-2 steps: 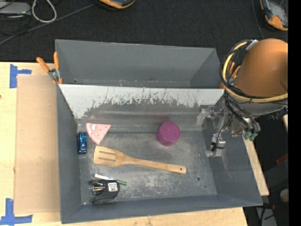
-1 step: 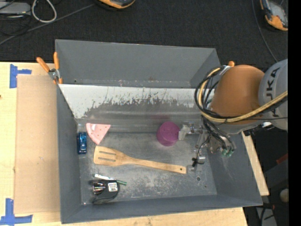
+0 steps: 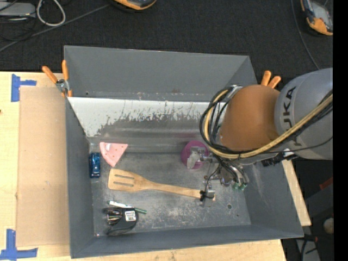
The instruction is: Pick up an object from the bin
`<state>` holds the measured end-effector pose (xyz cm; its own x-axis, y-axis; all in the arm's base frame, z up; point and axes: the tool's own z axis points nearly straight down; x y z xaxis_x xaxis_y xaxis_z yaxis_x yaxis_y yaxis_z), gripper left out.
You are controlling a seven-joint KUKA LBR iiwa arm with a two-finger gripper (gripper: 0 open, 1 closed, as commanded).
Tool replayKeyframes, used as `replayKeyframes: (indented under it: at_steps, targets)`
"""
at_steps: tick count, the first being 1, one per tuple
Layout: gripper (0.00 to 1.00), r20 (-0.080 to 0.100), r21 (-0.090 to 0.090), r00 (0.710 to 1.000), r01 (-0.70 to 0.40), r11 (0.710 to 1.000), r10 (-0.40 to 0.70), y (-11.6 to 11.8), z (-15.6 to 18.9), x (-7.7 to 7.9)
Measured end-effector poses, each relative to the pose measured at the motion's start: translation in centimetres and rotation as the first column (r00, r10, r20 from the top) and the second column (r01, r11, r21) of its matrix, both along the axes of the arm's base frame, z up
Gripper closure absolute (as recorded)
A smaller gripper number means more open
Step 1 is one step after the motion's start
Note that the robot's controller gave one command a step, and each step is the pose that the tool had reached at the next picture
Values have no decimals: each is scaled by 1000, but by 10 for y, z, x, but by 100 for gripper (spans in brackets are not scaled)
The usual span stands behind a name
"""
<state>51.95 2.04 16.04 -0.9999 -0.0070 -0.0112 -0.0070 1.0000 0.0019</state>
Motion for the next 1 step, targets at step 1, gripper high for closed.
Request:
replayKeyframes:
  at_steps: [1]
  targets:
    - [0, -14, -3, 998, -62, 998, 61, 2, -30, 4]
